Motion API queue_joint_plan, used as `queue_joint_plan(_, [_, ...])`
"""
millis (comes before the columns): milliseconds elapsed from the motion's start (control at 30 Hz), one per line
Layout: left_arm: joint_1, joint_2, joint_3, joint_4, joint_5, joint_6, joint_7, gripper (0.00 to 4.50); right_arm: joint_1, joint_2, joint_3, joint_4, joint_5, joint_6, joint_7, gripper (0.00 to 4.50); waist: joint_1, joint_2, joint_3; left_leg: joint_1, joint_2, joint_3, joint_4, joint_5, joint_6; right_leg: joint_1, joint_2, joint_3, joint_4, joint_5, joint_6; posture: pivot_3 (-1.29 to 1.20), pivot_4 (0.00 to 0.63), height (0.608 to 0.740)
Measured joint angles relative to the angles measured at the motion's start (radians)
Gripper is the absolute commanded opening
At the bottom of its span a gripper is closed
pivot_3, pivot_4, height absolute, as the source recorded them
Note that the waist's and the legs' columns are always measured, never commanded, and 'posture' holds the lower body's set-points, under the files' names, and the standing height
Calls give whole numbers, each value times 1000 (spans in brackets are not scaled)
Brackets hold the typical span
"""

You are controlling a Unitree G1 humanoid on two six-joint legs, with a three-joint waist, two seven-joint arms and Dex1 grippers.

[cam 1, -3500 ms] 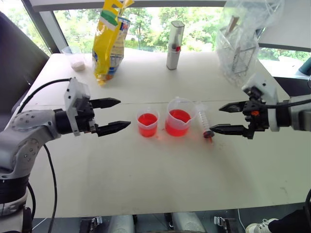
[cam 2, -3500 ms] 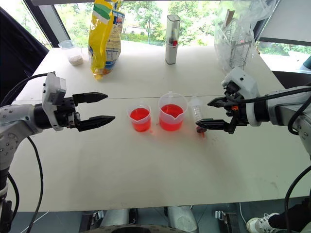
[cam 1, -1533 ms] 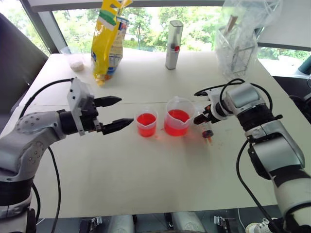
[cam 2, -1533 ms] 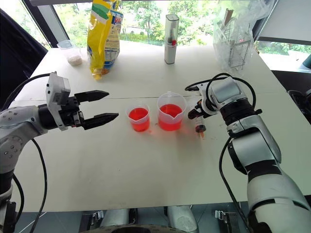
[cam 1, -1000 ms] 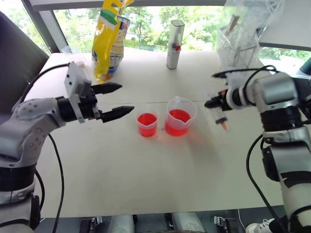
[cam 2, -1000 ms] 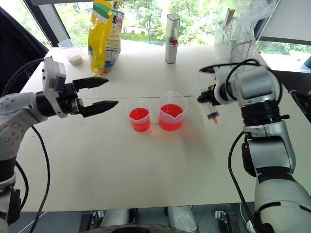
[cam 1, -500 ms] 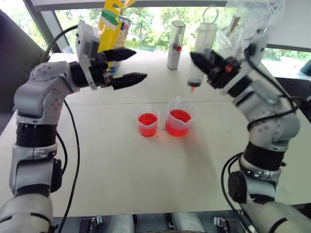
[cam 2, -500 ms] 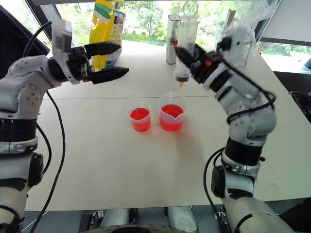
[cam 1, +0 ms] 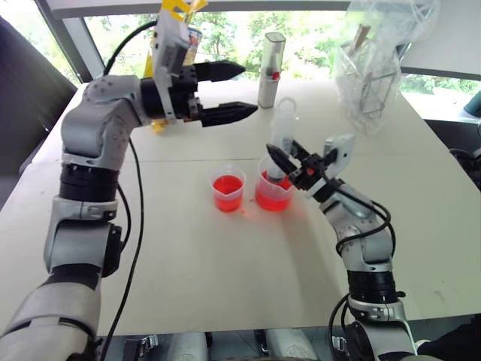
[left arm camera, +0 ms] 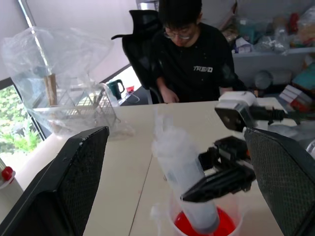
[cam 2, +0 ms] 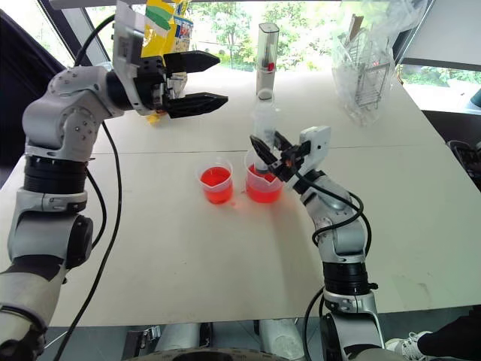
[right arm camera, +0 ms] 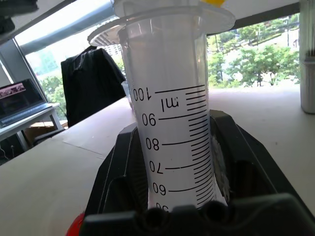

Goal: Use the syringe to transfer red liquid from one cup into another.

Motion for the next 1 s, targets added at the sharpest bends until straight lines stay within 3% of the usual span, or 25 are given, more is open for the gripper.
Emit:
queue_joint_plan(433, [-70,-156,-32,218,115,-108,14,4500,20,-58,60,9,-46,-83,12,1371,-1,0,0,5,0,0,0,0,0,5,1,0,-1,0,0,0,150,740])
queue_joint_plan(1000, [-74,-200,-37,266,151,-109,-13,4500,6,-114,69,-14,-25,-7,43,1371,0,-1,0,11,0,0,-2,0,0,11,1,1,-1,0,0,0,150,740])
